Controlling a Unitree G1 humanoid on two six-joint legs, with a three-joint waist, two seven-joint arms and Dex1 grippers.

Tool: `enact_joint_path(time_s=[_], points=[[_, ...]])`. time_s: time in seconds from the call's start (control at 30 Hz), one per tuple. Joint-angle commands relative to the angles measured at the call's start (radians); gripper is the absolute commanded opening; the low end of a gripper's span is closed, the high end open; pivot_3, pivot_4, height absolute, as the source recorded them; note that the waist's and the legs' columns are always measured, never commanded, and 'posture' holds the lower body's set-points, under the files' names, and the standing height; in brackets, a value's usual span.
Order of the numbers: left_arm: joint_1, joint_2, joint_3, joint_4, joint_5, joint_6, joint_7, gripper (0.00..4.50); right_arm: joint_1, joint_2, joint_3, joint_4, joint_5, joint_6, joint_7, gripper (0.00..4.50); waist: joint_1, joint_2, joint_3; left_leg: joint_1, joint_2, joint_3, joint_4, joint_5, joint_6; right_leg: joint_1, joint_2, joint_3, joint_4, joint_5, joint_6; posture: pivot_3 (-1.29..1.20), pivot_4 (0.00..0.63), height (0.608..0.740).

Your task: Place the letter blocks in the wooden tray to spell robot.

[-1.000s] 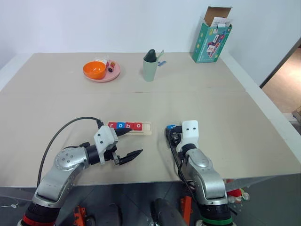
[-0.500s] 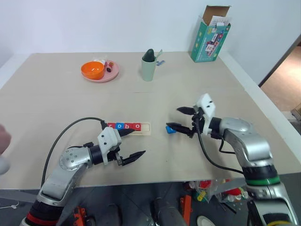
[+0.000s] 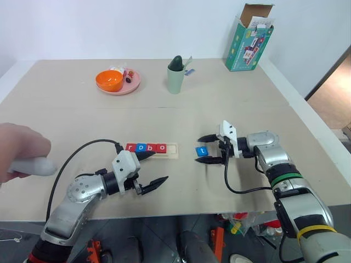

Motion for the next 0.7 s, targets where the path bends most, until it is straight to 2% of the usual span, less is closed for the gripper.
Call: enact_joint_path(time_s=[0.03,0.27,0.4,0.5,0.63,0.7], points=[[0.007,0.003,0.014,-0.058,-0.007,0.006,0.015,4.50,-0.033,0.013,-0.022,0.045,-0.010,-0.064,0.018,4.22,0.000,0.000,0.000,0.000,0.000,0.000,0.000,0.000,0.000,0.000,0.000,0.000,0.000,0.000,0.000,0.00,0.150,0.740],[0.015,0.004,0.014,-0.074,-0.008,0.022,0.026,4.50,-0.069,0.017,-0.046,0.137,-0.008,-0.107,0.037,4.22,0.000,0.001,0.001,0.002,0.000,0.000,0.002,0.000,0.000,0.002,0.001,0.000,0.000,0.001,0.001,0.00,0.150,0.740],[0.007,0.005,0.011,-0.069,-0.006,0.024,0.026,4.50,-0.079,0.019,-0.058,0.165,-0.029,-0.156,-0.014,4.22,0.000,0.002,0.001,0.002,0.000,0.000,0.003,0.000,0.000,0.002,0.000,0.000,0.000,0.001,0.002,0.00,0.150,0.740],[0.002,0.005,0.012,-0.064,-0.006,0.021,0.023,4.50,-0.087,0.022,-0.082,0.179,-0.003,-0.107,0.031,4.22,0.000,0.003,0.002,0.002,0.000,0.000,0.002,0.000,0.000,0.002,0.001,0.000,0.000,0.001,0.002,0.00,0.150,0.740],[-0.003,0.003,0.006,-0.060,-0.004,0.021,0.021,4.50,-0.088,0.014,-0.080,0.190,-0.033,-0.139,-0.008,4.22,0.000,0.003,0.002,0.002,0.000,0.000,0.002,0.000,0.000,0.002,0.001,0.000,0.000,0.001,0.002,0.00,0.150,0.740],[-0.002,0.004,0.009,-0.060,-0.006,0.020,0.020,4.50,-0.103,0.011,-0.080,0.174,-0.037,-0.091,-0.033,4.22,0.000,0.003,0.002,0.002,0.000,0.000,0.002,0.000,0.000,0.002,0.001,0.000,0.000,0.002,0.002,0.00,0.150,0.740]])
